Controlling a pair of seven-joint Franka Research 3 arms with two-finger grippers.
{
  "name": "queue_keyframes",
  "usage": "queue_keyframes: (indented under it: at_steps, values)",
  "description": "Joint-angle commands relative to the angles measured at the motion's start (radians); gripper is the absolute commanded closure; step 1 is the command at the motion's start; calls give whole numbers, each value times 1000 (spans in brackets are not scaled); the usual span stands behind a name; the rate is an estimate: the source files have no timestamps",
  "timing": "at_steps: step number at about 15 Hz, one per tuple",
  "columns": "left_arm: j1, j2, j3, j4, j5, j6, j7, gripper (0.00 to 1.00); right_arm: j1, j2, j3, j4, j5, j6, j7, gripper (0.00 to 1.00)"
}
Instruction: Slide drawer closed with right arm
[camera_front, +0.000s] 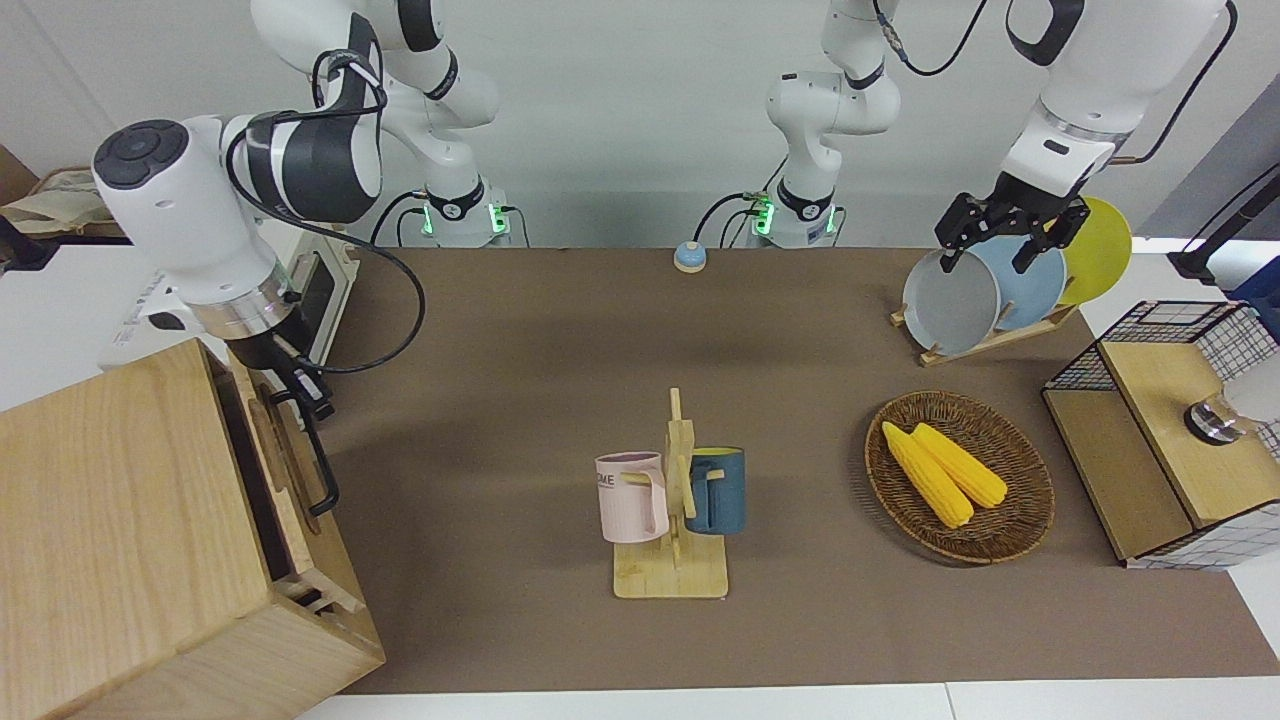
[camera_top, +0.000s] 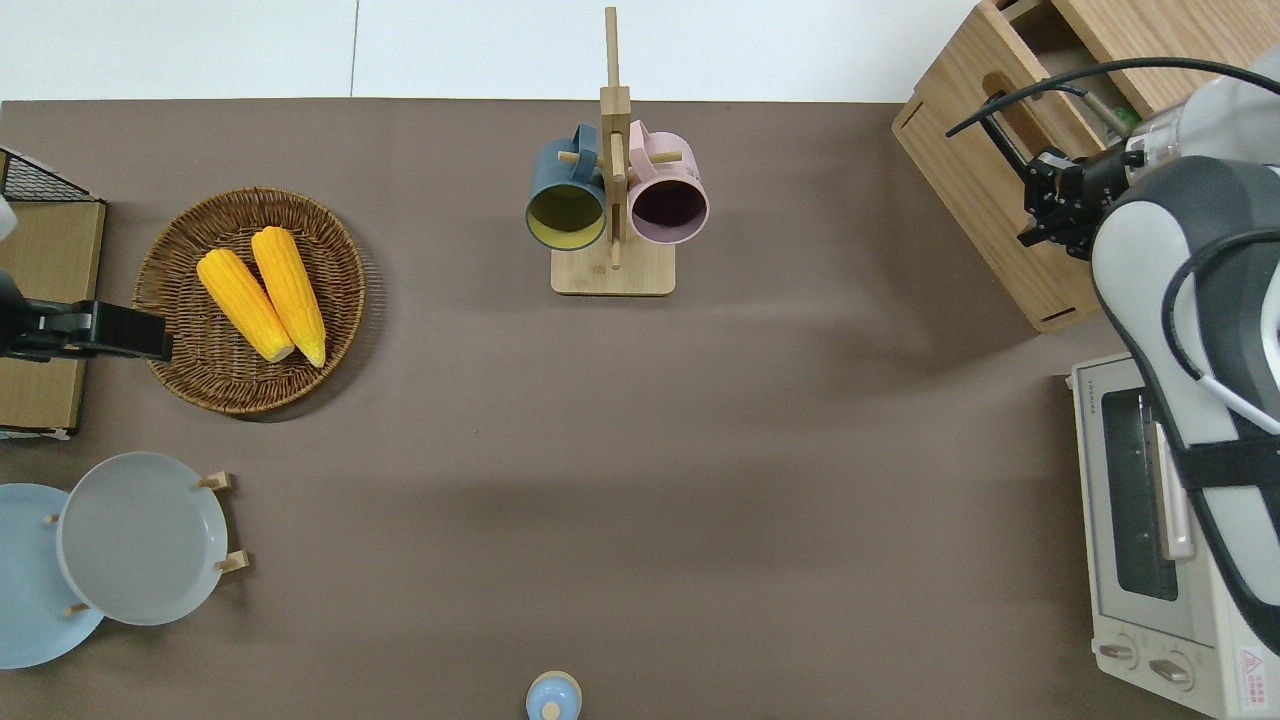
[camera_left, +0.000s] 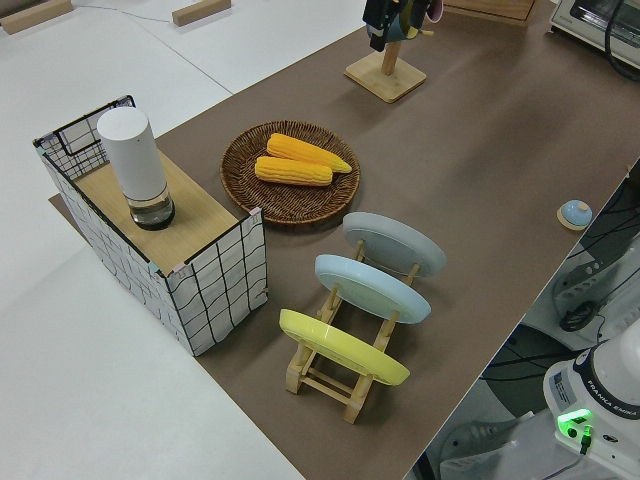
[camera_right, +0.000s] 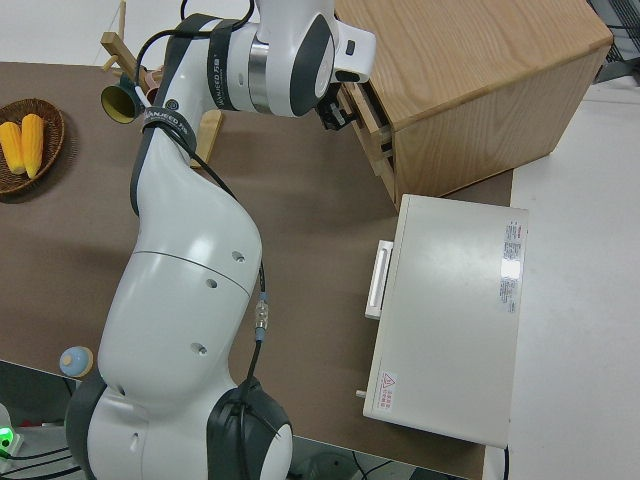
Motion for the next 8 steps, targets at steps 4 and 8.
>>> queue_keyframes:
  at_steps: [4,8]
  values:
    - [-17,12,16,20,14,1,6,5,-66,14,12,4,16,23,-74,1000]
    - [-17,12,16,20,14,1,6,2,-80,14,16,4,17,23,-90,1000]
